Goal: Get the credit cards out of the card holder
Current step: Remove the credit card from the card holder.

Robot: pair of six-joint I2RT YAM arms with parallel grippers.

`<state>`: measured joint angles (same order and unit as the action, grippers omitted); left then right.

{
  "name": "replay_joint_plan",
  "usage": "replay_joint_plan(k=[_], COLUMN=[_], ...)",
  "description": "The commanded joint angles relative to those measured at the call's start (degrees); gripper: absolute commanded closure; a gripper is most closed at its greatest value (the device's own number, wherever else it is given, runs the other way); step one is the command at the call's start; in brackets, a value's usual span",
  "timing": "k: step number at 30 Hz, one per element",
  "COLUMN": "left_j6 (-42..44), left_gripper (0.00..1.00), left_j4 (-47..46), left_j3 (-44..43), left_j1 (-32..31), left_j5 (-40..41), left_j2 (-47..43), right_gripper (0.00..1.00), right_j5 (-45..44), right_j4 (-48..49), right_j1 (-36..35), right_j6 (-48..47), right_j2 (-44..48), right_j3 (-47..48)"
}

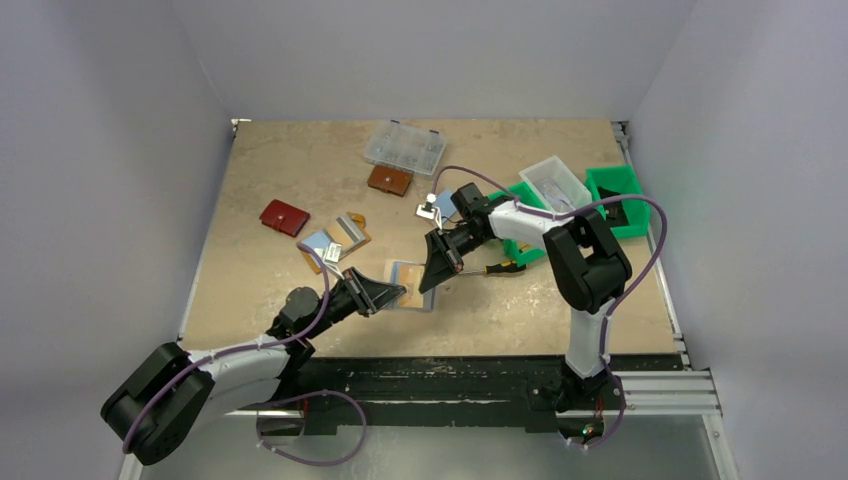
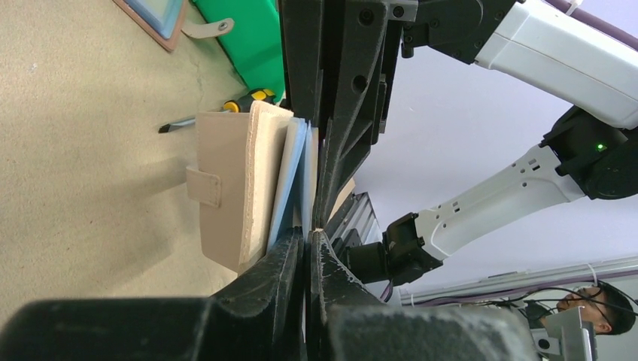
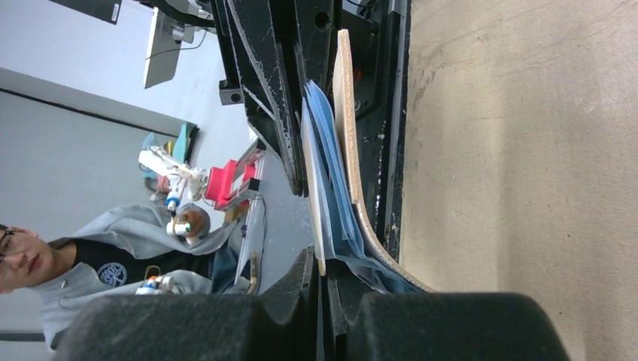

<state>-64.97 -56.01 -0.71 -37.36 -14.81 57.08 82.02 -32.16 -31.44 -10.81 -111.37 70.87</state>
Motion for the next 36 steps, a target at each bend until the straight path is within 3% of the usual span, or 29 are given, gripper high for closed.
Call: replay_joint_plan(k=[1,6,12,20,36], left_j6=[0.1,0.1,0.1,-0.2,0.2], left_gripper=[1.00,1.00,1.00,1.00,1.00], left_j4=[-5.3,-5.7,-6.2,-7.1,1.7], left_j3=[5.2,5.4,5.4,5.5,7.2], left_j1=[0.4,0.5,0.5,0.5,1.8], left_j5=[-0.2,-0.3,-0.3,-0.4,3.2], left_j2=[-1.2,-1.1,-0.6,-0.2,-7.9], right_gripper=[0.89,0.79,0.78,0.94,0.99], right_j5=[0.5,0.8,0.7,0.8,-2.2], right_j4=[-3.2,-3.3,-3.6,-3.8,-3.7], right_j1=[0.1,0.1,0.1,0.1,1.2], right_j6=[-3.7,-3.9,-4.0,-4.0,-4.2], right_j2=[-0.5,-0.4,-0.4,-0.4,-2.6], right_j3=[2.1,2.1,2.2,2.3,1.8])
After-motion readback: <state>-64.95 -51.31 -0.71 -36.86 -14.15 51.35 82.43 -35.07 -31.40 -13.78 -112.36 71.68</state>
